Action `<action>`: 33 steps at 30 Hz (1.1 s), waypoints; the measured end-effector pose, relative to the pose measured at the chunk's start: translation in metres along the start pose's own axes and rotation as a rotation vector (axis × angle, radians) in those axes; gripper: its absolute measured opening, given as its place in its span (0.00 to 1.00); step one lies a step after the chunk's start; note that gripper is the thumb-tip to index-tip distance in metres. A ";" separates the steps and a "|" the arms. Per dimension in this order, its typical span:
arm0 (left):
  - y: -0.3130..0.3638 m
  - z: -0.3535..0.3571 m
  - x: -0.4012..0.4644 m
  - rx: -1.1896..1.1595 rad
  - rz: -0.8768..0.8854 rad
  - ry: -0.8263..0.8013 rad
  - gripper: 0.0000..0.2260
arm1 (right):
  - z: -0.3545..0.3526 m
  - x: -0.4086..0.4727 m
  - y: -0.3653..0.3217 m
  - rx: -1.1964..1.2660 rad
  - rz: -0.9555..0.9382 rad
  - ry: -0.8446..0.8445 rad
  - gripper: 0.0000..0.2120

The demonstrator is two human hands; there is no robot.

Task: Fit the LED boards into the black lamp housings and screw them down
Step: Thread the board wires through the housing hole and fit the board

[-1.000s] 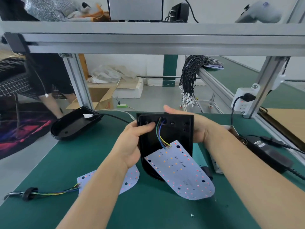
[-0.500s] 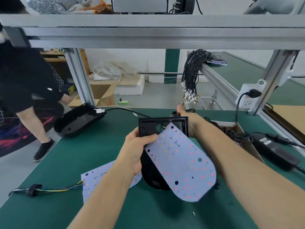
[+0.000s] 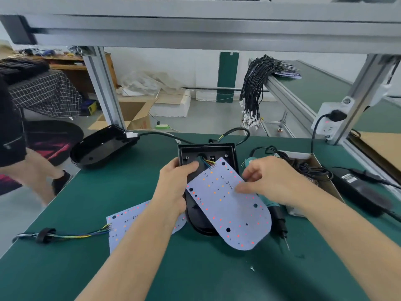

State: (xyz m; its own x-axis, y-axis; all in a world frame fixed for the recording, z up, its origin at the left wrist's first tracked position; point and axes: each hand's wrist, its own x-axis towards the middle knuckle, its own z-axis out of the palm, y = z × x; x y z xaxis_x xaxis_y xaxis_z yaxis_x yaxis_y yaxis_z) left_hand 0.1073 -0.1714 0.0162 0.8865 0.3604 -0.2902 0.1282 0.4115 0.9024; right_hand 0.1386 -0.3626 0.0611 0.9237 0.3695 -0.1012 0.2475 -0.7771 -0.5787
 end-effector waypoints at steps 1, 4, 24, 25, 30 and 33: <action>0.000 0.000 0.000 -0.005 -0.005 -0.013 0.02 | 0.001 0.000 0.002 0.064 0.014 -0.031 0.09; -0.003 -0.002 0.000 0.017 -0.024 -0.016 0.07 | 0.003 -0.004 0.009 0.205 0.017 -0.068 0.04; -0.003 0.001 -0.012 -0.100 -0.074 -0.196 0.35 | 0.050 -0.006 0.012 0.252 -0.111 0.405 0.13; -0.004 0.001 -0.012 -0.109 -0.068 -0.205 0.34 | 0.051 -0.006 0.012 0.261 -0.113 0.425 0.11; -0.003 -0.002 -0.013 -0.139 -0.046 -0.223 0.31 | 0.051 -0.006 0.003 0.016 -0.153 0.510 0.05; -0.003 -0.003 -0.010 -0.103 -0.009 -0.184 0.33 | 0.043 -0.003 -0.006 -0.318 -0.106 0.500 0.07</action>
State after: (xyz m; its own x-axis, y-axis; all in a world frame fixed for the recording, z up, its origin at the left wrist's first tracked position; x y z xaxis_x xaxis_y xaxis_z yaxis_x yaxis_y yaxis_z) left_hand 0.0962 -0.1739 0.0151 0.9530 0.2012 -0.2264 0.0985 0.5009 0.8599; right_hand 0.1212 -0.3372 0.0297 0.8955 0.2287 0.3818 0.3499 -0.8920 -0.2863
